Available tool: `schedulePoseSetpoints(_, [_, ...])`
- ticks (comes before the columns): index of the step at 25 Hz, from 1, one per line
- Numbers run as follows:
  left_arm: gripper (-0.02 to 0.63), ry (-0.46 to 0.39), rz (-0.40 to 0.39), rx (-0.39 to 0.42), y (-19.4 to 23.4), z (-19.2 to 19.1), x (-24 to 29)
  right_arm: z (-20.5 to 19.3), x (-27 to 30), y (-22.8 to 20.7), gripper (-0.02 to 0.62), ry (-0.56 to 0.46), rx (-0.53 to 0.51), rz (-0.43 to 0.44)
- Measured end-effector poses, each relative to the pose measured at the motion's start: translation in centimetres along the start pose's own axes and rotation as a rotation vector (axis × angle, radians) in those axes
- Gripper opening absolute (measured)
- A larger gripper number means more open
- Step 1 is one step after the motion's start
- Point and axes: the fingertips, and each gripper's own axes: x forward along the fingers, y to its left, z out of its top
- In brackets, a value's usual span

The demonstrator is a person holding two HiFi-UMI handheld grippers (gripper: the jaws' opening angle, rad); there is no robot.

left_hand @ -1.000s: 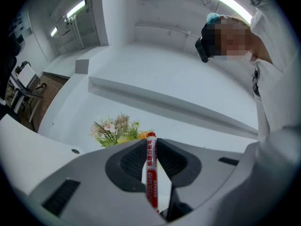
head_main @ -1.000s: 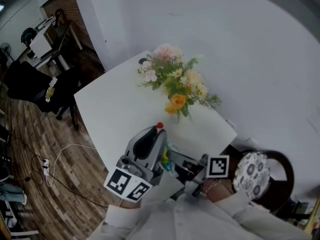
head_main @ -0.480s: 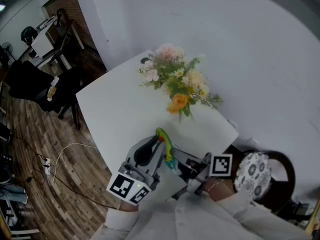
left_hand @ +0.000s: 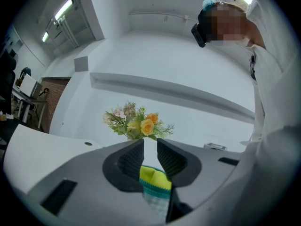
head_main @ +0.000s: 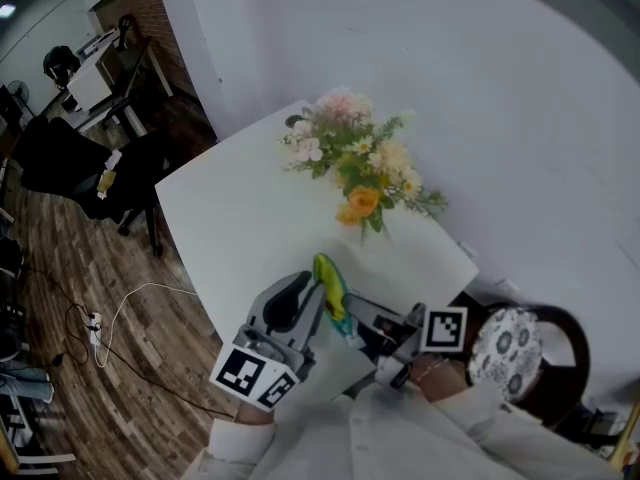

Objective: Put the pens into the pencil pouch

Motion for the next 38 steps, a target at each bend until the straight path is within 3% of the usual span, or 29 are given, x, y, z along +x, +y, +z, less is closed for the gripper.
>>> schedulePoseSetpoints(11, [0.071, 0.073, 0.053, -0.009, 0.7, -2.4, -1.4, 1.7, -1.2, 0.4, 0.034, 0.03, -0.174, -0.084])
schedulePoseSetpoints(19, [0.071, 0.192, 0.136, -0.043, 2.4, -6.1, -3.3, 1.9, -2.2, -1.2, 0.034, 0.145, -0.537, -0.325])
schedulePoseSetpoints(25, [0.071, 0.233, 0.114, -0.074, 1.4, -7.9, -4.6, -1.6, -1.0, -3.1, 0.034, 0.247, -0.51, -0.295])
schedulePoseSetpoints(31, [0.071, 0.308, 0.163, -0.097, 1.9, -10.3, -6.2, -5.0, -0.4, -5.3, 0.034, 0.359, -0.51, -0.326])
schedulePoseSetpoints(38, [0.071, 0.427, 0.239, -0.163, 2.4, -13.7, -8.2, -7.0, -0.5, -7.8, 0.034, 0.363, -0.44, -0.389])
